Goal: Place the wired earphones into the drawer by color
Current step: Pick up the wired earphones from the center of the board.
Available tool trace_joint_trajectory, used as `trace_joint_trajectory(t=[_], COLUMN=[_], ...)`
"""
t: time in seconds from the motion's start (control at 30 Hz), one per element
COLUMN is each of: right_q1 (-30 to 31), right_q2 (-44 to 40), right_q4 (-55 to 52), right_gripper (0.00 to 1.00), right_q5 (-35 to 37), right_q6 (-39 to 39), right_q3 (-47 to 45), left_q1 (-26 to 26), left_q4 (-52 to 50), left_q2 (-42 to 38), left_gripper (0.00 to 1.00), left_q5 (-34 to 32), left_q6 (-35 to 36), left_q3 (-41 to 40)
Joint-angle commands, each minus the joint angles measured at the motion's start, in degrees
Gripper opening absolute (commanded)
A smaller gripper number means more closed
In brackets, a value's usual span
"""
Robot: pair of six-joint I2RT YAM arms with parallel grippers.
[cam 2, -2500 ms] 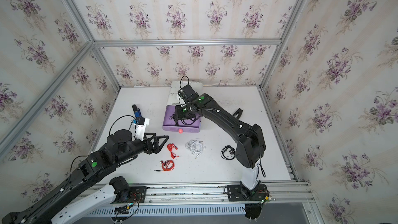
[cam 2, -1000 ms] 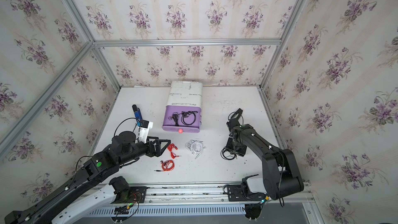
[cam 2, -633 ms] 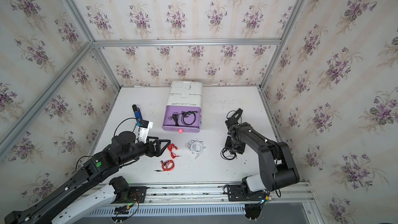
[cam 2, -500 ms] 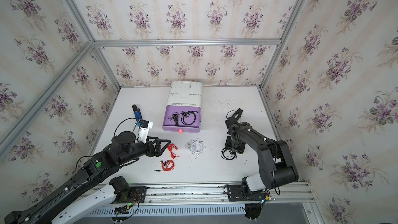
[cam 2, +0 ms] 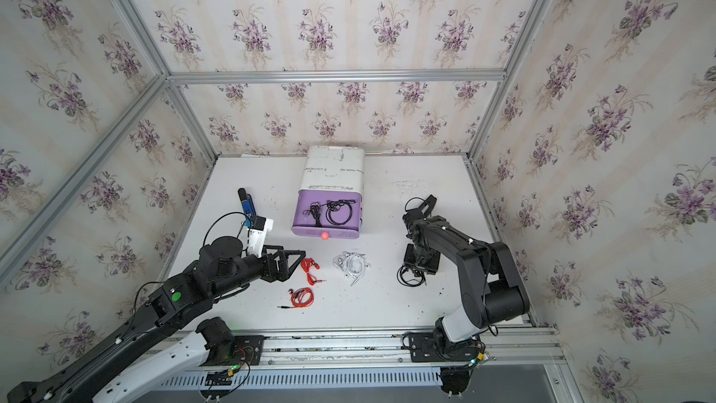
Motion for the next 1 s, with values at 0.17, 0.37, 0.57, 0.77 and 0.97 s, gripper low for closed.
trace_joint_trajectory(t=[0.17,0.37,0.57,0.77,0.97], right_q1=[-0.04,-0.08,-0.08,-0.08,0.01], right_q2=[4.17,6.60,7.31,6.70,6.01], right_q4=[3.83,4.64,6.07,6.06,5.95], right_gripper=[0.45,0.32,0.22,0.15,0.08], right_q5=[0.60,0.36,-1.01,-1.21,-1.94], right_q6=[-1.95,-3.51,-4.36,-5.39,-6.33], right_q3=[1.16,1.33,-0.18,-0.46,-0.31], left_q1=[0.06,0.10,0.10,0.06,0.06], left_q4=[-0.75,-1.13,-1.31,-1.29,-1.04], left_q2=[-0.51,-0.78,-0.78,-0.61,-0.25], left_gripper=[1.00,1.00,1.00,1.00,1.00], left_q5=[-0.32,-0.50,-0.71,-0.85,-0.68], left_q6=[0.51,0.50,0.60,0.63,0.50], left_q3=[0.59,0.60,0.71,0.77,0.95])
